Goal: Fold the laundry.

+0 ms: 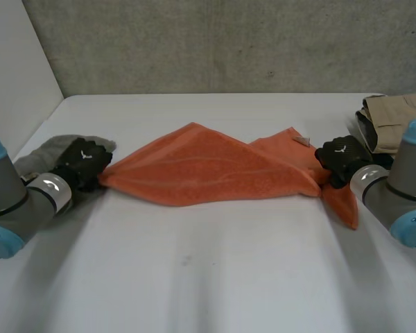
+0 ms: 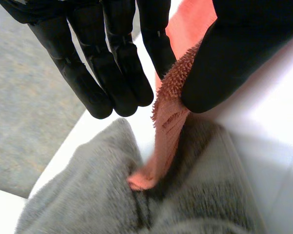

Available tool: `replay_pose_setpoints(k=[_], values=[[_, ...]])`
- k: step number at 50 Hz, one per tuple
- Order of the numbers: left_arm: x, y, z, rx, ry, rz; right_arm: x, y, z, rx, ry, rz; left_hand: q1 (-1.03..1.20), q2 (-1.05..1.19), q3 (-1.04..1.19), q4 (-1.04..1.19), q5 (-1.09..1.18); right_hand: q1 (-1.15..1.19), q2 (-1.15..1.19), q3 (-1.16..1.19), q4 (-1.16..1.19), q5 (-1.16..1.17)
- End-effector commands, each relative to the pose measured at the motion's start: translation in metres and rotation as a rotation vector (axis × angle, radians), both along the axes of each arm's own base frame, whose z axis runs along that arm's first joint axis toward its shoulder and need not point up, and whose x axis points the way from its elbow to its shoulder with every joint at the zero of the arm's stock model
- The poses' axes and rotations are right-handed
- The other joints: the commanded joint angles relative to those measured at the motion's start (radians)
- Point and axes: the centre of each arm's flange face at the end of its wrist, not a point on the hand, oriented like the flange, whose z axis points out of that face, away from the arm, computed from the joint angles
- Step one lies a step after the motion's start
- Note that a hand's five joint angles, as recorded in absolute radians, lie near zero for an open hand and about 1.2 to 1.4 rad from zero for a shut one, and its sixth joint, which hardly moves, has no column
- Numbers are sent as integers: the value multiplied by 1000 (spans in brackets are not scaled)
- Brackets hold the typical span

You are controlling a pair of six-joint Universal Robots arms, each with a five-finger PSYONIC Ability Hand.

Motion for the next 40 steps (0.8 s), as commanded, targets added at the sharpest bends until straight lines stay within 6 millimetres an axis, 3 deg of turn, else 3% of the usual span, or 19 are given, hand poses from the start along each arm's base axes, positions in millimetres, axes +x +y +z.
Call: replay_pose_setpoints(k=[1, 7, 11, 15, 18, 20, 24, 25, 26, 27, 30, 33, 36, 38, 40], values=[[-6, 35, 54, -20, 176, 11, -21, 24, 45, 111, -6, -81, 233, 199, 207, 202, 239, 271, 213, 205, 198, 244], [-6, 62, 101, -87, 300, 10, -44, 26, 111, -40, -64, -141, 233, 199, 207, 202, 239, 271, 213, 205, 198, 244], [-7, 75, 130, -134, 383, -6, -47, 24, 145, -151, -122, -152, 233, 199, 207, 202, 239, 271, 213, 205, 198, 244], [-11, 88, 150, -162, 448, -30, -40, 20, 161, -202, -200, -138, 233, 199, 207, 202, 239, 271, 213, 205, 198, 244], [-14, 95, 157, -161, 474, -48, -29, 11, 161, -222, -247, -102, 233, 199, 207, 202, 239, 271, 213, 205, 198, 244], [-17, 98, 159, -158, 487, -59, -11, -5, 149, -230, -285, -43, 233, 199, 207, 202, 239, 271, 213, 205, 198, 244], [-20, 98, 155, -141, 488, -67, 18, -40, 105, -235, -304, 53, 233, 199, 207, 202, 239, 271, 213, 205, 198, 244], [-21, 97, 154, -136, 488, -65, 22, -48, 93, -238, -305, 61, 233, 199, 207, 202, 239, 102, 44, 36, 29, 75], [-22, 96, 148, -113, 484, -63, 32, -61, 74, -250, -305, 81, 233, 199, 207, 202, 239, -498, -557, -564, -572, -526], [-23, 96, 145, -100, 482, -63, 35, -67, 66, -255, -305, 81, 233, 199, 207, 202, 239, -893, -952, -960, -967, -921], [-29, 99, 137, -58, 475, -69, 37, -83, 41, -236, -281, 26, 233, 199, 207, 202, 239, -950, -1009, -1017, -1024, -978], [-36, 104, 134, -38, 474, -82, 27, -87, 50, -232, -274, -65, 233, 199, 207, 202, 239, -950, -1009, -1017, -1024, -978], [-41, 110, 134, -29, 474, -89, 12, -79, 74, -220, -288, -189, 233, 199, 207, 202, 239, -950, -1009, -1017, -1024, -978], [-44, 112, 136, -34, 476, -92, 4, -63, 99, -216, -296, -244, 233, 199, 207, 202, 239, -950, -1009, -1017, -1024, -978], [-45, 112, 138, -38, 477, -94, 1, -47, 109, -184, -278, -256, 233, 199, 207, 202, 239, -950, -1009, -1017, -1024, -978]])
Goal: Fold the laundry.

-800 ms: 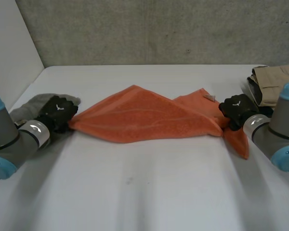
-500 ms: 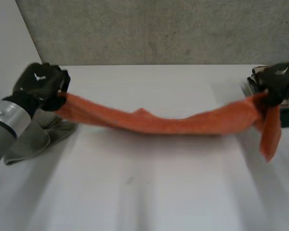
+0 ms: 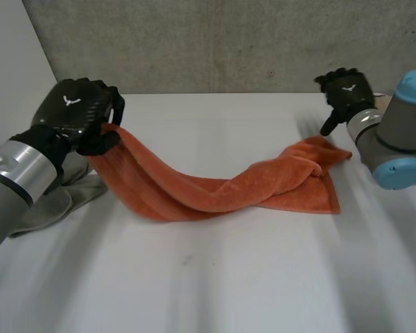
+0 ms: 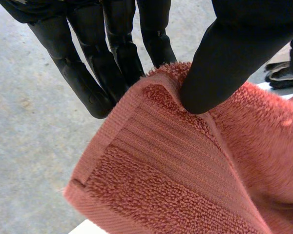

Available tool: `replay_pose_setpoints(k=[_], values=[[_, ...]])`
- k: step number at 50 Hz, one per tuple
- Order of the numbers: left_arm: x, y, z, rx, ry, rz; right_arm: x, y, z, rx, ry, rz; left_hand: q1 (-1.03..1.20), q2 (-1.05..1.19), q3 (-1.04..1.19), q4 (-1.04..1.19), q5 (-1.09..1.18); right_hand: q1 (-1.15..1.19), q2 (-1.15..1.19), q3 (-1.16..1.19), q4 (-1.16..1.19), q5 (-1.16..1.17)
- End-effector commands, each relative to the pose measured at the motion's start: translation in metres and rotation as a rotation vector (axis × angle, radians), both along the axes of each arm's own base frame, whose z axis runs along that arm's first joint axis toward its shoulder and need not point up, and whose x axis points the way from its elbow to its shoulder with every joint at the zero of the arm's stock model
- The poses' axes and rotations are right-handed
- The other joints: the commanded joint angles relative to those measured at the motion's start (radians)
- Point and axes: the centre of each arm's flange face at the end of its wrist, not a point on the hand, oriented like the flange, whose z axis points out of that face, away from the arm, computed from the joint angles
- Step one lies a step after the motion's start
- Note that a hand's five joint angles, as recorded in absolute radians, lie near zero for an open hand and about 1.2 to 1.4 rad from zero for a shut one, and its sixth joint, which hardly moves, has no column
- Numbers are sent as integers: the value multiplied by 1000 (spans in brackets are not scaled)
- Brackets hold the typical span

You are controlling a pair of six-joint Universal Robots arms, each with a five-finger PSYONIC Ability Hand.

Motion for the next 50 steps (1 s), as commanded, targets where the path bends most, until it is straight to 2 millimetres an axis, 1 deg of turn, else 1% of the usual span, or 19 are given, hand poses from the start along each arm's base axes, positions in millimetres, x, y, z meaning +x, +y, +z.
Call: replay_pose_setpoints(k=[1, 2, 4, 5, 6, 8, 9, 12, 13, 14, 18, 21, 25, 31, 35, 46, 48, 49, 50], values=[[-9, 7, 4, -6, 3, -11, -25, 45, 52, 89, 0, -145, 233, 198, 206, 201, 239, -49, -37, -36, -43, -49], [-9, 7, 7, -10, 4, -8, -28, 63, 53, 150, 27, -140, 233, 198, 206, 201, 239, -49, -37, -36, -43, -49], [-9, 8, 11, -16, 12, -8, -30, 82, 50, 217, 57, -125, 233, 198, 206, 201, 239, -49, -37, -36, -43, -49], [-9, 9, 14, -19, 14, -9, -30, 98, 46, 272, 84, -102, 233, 198, 206, 201, 239, -49, -37, -36, -43, -49], [-9, 11, 20, -28, 19, -7, -30, 106, 44, 298, 98, -88, 233, 198, 206, 201, 239, -49, -37, -36, -43, -49], [-10, 14, 26, -36, 26, -9, -29, 122, 35, 357, 123, -61, 233, 198, 206, 201, 239, -32, -20, -19, -26, -32], [-11, 17, 34, -51, 35, -11, -28, 135, 25, 412, 136, -37, 233, 198, 206, 201, 239, 56, 68, 69, 62, 56], [-14, 23, 47, -71, 53, -23, -26, 149, 8, 482, 138, -12, 233, 198, 206, 201, 239, 180, 191, 193, 186, 180], [-17, 28, 57, -89, 68, -32, -23, 156, -3, 518, 134, 2, 233, 198, 206, 201, 239, 238, 250, 251, 244, 238], [-18, 30, 62, -98, 77, -38, -21, 158, -9, 531, 128, 6, 233, 198, 206, 201, 239, 265, 277, 278, 271, 265], [-27, 40, 84, -139, 112, -66, -10, 158, -36, 550, 89, 13, 233, 198, 206, 201, 239, 391, 403, 404, 397, 391], [-31, 47, 98, -156, 122, -80, -2, 155, -50, 542, 69, 10, 233, 198, 206, 201, 239, 394, 406, 407, 400, 394], [-34, 52, 109, -168, 131, -85, 7, 151, -61, 510, 58, 8, 233, 198, 206, 201, 239, 394, 406, 407, 400, 394], [-36, 56, 118, -184, 144, -84, 16, 140, -73, 461, 50, 13, 233, 198, 206, 201, 239, 374, 386, 387, 380, 374], [-38, 60, 124, -200, 155, -93, 21, 139, -79, 458, 50, 22, 233, 198, 206, 201, 239, 350, 362, 363, 356, 350], [-37, 61, 130, -210, 169, -82, 29, 128, -93, 416, 41, 28, 233, 198, 206, 201, 239, 374, 386, 387, 380, 374], [-37, 60, 132, -214, 172, -73, 30, 127, -96, 416, 40, 30, 233, 198, 206, 201, 239, 479, 491, 492, 485, 479], [-37, 60, 131, -213, 171, -73, 31, 127, -96, 414, 38, 30, 233, 198, 206, 201, 239, 575, 587, 588, 581, 575], [-36, 59, 132, -214, 172, -67, 30, 126, -97, 416, 34, 30, 233, 198, 206, 201, 239, 803, 815, 816, 809, 803]])
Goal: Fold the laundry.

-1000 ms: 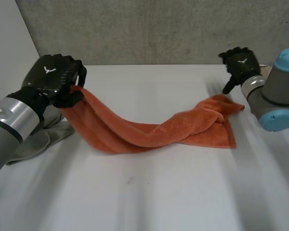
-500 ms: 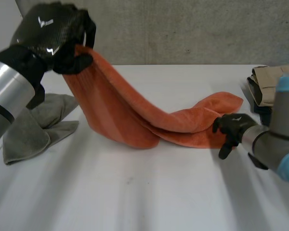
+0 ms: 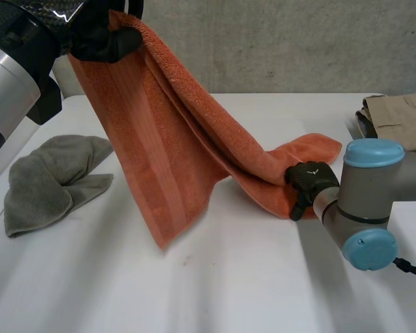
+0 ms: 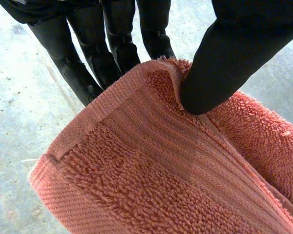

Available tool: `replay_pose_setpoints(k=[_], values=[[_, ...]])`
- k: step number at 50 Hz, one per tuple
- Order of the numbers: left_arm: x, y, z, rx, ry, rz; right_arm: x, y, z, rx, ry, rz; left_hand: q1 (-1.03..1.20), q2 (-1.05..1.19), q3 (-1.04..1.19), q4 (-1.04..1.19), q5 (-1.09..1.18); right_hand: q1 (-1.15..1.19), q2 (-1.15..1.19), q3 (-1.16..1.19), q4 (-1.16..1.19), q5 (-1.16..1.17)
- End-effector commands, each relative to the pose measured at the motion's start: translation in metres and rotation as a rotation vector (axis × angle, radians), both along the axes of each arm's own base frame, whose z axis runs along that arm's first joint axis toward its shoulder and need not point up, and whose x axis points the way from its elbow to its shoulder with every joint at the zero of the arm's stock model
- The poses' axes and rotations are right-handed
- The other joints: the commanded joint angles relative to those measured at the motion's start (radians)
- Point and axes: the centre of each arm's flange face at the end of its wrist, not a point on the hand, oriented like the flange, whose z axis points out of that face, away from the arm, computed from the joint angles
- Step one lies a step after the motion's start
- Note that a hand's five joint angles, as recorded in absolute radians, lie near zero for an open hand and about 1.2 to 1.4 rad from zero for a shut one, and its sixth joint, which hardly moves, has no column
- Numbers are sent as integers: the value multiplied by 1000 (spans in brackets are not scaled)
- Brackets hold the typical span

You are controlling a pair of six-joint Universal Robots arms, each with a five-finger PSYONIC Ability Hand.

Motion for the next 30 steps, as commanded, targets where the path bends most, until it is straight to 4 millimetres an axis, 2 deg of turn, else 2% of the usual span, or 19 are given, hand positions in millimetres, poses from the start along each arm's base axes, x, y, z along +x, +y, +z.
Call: replay_pose_setpoints(k=[1, 2, 6, 10, 11, 15, 20, 24, 27, 30], values=[[3, -3, 2, -2, 8, 22, 2, -5, -7, -6, -9, -1, 233, 197, 206, 201, 239, 641, 641, 637, 637, 646], [3, -3, 2, -2, 10, 23, 1, -6, -5, -11, -12, -6, 233, 197, 206, 201, 239, 843, 843, 840, 840, 848], [7, -8, 0, 8, 9, 50, -6, -6, 6, -39, -17, -35, 233, 197, 206, 201, 239, 845, 845, 842, 842, 850], [15, -18, -8, 31, -7, 91, -28, -9, 72, -197, -70, -88, 233, 197, 206, 201, 239, 845, 845, 842, 842, 850], [20, -24, -14, 47, -16, 111, -39, -9, 97, -252, -75, -96, 233, 197, 206, 201, 239, 845, 845, 842, 842, 850], [31, -39, -30, 90, -39, 150, -63, -6, 118, -240, -41, -66, 233, 197, 206, 201, 239, 845, 845, 842, 842, 850], [34, -53, -61, 180, -77, 136, -60, 4, 111, -136, -39, 47, 233, 197, 206, 201, 239, 845, 845, 842, 842, 850], [30, -59, -76, 223, -95, 123, -60, 2, 93, -63, -33, 37, 233, 197, 206, 201, 239, 845, 845, 842, 842, 850], [27, -63, -83, 242, -101, 129, -59, 6, 80, -5, -26, 12, 233, 197, 206, 201, 239, 397, 397, 394, 394, 402], [25, -65, -83, 241, -96, 139, -53, 13, 70, 39, -28, 5, 233, 197, 206, 201, 239, 206, 206, 202, 202, 211]])
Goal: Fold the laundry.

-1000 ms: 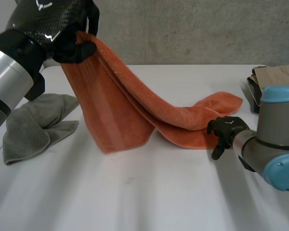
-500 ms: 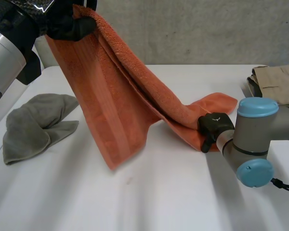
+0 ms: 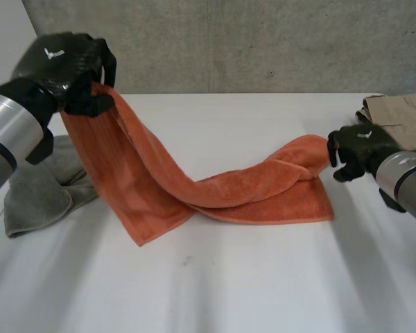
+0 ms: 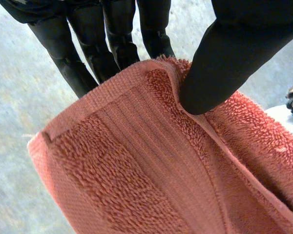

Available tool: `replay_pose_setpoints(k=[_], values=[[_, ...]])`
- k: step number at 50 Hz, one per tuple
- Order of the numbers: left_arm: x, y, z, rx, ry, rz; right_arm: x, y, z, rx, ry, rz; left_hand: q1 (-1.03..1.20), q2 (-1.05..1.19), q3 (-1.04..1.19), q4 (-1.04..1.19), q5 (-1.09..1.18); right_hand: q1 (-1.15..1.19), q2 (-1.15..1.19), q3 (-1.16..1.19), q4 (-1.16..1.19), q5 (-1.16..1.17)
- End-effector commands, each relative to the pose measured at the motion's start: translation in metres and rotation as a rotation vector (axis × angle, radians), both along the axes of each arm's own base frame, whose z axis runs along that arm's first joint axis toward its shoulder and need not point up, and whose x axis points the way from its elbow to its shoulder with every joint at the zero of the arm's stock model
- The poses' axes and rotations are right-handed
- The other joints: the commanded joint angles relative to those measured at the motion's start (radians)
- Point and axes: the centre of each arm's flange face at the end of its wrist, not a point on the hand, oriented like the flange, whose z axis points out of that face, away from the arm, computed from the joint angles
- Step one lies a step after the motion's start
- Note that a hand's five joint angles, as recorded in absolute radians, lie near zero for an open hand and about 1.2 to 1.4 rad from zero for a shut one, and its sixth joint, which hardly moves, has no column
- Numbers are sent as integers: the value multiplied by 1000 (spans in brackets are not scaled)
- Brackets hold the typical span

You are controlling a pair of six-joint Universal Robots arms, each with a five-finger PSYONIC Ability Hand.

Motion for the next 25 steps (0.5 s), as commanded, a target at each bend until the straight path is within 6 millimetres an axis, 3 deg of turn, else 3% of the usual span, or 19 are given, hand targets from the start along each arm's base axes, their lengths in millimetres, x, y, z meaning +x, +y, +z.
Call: replay_pose_setpoints(k=[1, 12, 25], values=[[-7, -7, -6, 16, 0, 16, 12, 16, -34, 143, -4, -27, 234, 197, 206, 201, 239, -289, -287, -294, -297, -228], [-12, -5, 18, -41, 23, 15, 45, 27, -79, 122, 76, 93, 234, 197, 206, 201, 239, -310, -309, -315, -318, -249], [-13, -3, 19, -45, 24, 11, 53, 8, -96, -30, 126, 115, 234, 197, 206, 201, 239, -243, -241, -248, -251, -182]])
